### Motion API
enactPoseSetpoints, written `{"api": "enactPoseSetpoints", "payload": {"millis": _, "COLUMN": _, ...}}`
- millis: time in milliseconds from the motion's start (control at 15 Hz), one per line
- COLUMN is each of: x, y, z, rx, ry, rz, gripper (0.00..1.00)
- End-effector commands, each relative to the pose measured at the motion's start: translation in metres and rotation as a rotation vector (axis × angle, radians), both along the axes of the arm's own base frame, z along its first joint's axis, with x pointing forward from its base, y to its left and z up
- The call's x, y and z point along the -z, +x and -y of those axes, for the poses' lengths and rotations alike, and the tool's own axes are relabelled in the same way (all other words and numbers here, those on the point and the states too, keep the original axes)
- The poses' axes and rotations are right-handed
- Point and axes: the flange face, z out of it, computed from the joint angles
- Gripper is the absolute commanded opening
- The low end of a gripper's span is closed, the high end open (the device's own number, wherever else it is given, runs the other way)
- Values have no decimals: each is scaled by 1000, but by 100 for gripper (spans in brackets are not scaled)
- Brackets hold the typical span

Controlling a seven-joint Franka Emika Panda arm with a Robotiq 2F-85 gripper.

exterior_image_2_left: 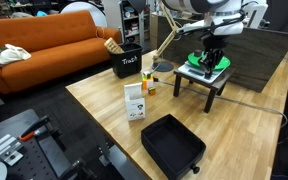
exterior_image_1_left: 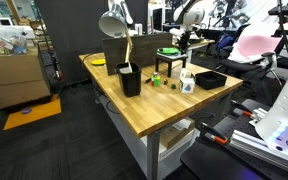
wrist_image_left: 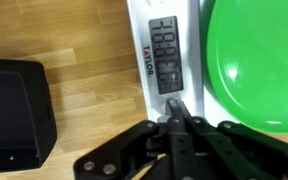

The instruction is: Push the button on the scale

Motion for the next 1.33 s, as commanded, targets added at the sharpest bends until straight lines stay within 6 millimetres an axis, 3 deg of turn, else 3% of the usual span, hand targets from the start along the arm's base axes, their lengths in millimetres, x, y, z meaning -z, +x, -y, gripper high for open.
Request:
{"api": "enactPoseSetpoints", "payload": {"millis": 0, "x": 21, "y": -7, "z": -3, "rx": -2, "ry": 68, "rz": -44, "gripper": 0}}
{"api": "enactPoseSetpoints", "payload": {"millis": 933, "x": -37, "y": -20, "z": 19, "rx": 25, "ry": -5, "rz": 45, "gripper": 0}}
{"api": "enactPoseSetpoints", "payload": {"millis": 1267, "x": -61, "y": -32, "z": 12, "rx": 23, "ry": -15, "rz": 67, "gripper": 0}}
